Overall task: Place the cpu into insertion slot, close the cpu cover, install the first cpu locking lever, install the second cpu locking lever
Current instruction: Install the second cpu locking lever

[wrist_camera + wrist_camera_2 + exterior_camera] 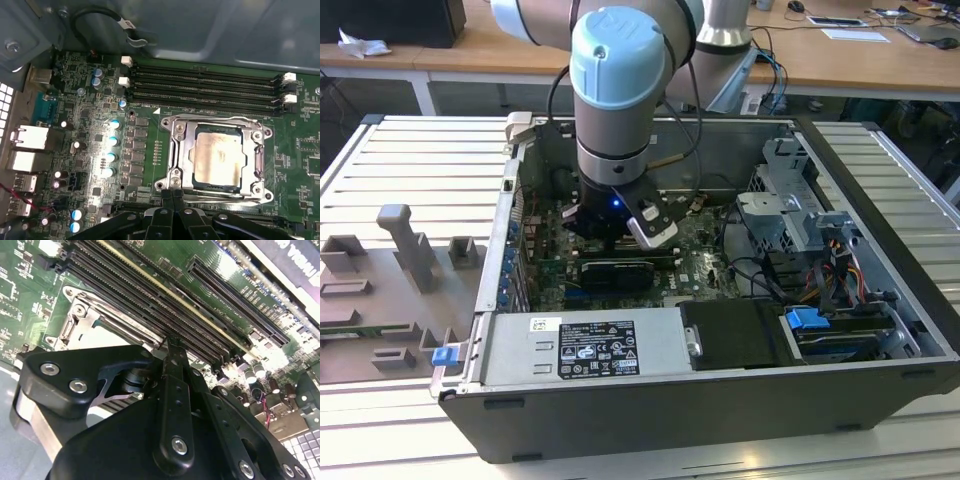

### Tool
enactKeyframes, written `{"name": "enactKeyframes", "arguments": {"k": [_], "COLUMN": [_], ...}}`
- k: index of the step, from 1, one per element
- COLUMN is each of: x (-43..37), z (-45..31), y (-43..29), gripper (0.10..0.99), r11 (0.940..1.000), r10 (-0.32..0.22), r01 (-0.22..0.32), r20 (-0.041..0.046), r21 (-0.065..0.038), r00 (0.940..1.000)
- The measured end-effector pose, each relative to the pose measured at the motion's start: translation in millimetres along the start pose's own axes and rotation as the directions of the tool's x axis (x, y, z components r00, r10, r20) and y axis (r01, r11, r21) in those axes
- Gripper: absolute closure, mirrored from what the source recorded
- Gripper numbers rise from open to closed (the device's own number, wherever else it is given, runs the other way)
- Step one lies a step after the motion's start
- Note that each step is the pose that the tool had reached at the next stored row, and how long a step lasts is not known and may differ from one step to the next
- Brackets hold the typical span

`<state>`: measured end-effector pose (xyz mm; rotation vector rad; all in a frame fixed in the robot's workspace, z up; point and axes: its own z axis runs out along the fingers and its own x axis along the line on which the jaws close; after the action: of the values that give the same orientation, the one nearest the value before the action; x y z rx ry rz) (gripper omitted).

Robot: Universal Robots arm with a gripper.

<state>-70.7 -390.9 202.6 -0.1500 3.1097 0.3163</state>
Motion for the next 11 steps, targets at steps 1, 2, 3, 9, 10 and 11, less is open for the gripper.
{"name": "enactKeyframes", "arguments": {"k": [1, 2, 3, 9, 10, 11], "x": [0.4, 1.1, 1.9, 2.6, 2.6, 2.6], "z": [0.5, 1.1, 1.9, 3.3, 3.5, 3.8], "y": [-0.1, -0.3, -0.2, -0.5, -0.5, -0.6], "gripper": [0.980, 0.980, 0.980, 0.980, 0.980, 0.980], "r11": [1.0000, 1.0000, 1.0000, 0.9999, 0.9999, 0.9998], "r10": [0.000, 0.000, 0.000, -0.001, -0.001, -0.001], "r01": [0.000, 0.000, 0.000, 0.001, 0.001, 0.001], "r20": [-0.0001, -0.0002, 0.0002, 0.0011, 0.0012, 0.0014], "r21": [0.000, -0.001, -0.003, -0.012, -0.014, -0.018], "r00": [1.0000, 1.0000, 1.0000, 1.0000, 1.0000, 1.0000]}}
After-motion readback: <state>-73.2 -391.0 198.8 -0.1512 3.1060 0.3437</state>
